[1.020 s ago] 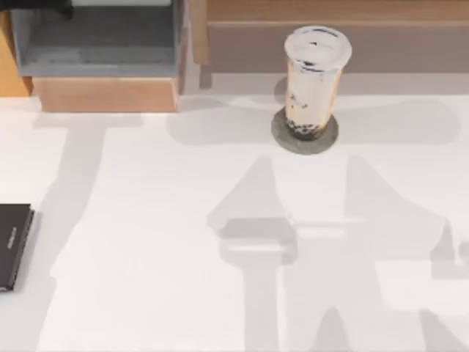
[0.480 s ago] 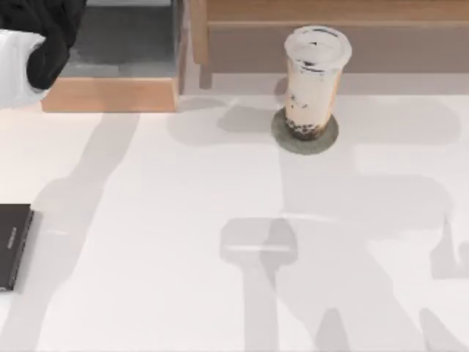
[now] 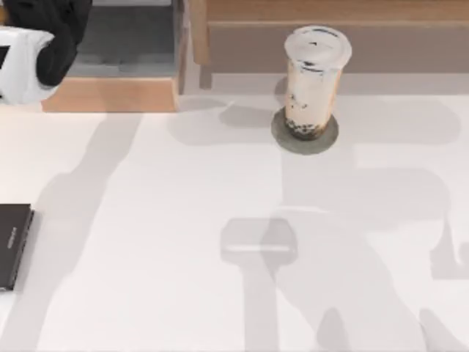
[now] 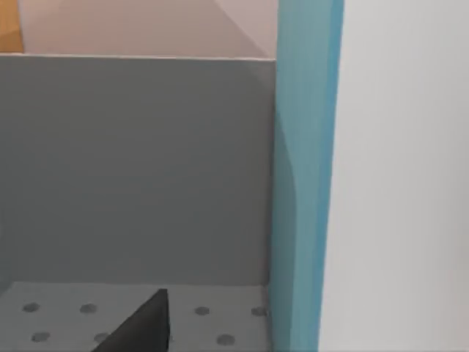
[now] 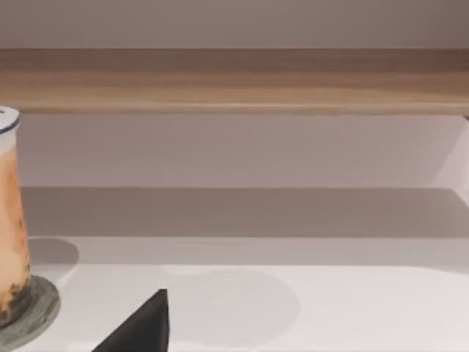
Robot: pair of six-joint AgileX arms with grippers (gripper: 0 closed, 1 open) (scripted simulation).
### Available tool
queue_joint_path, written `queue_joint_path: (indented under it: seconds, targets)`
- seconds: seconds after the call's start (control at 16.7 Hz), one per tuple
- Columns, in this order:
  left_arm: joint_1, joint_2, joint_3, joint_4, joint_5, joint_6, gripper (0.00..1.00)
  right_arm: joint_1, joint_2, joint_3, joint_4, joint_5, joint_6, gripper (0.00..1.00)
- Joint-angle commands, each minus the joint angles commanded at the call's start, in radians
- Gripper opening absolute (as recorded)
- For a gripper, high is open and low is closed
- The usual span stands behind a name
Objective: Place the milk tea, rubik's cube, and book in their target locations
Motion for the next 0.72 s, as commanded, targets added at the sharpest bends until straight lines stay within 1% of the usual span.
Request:
queue_joint_path:
  seconds: [0.42,0.66,0.72]
  targets:
    - [0.009,0.098,0.14,-0.039,0.013,0.0,1.0,0.0,0.0,0.0,0.0,0.0,0.0,1.0]
    - [0.009,0.104,0.149,-0.042,0.014,0.0,1.0,0.0,0.0,0.0,0.0,0.0,0.0,1.0]
    - [0.009,0.104,0.149,-0.042,0.014,0.0,0.92,0.0,0.0,0.0,0.0,0.0,0.0,1.0]
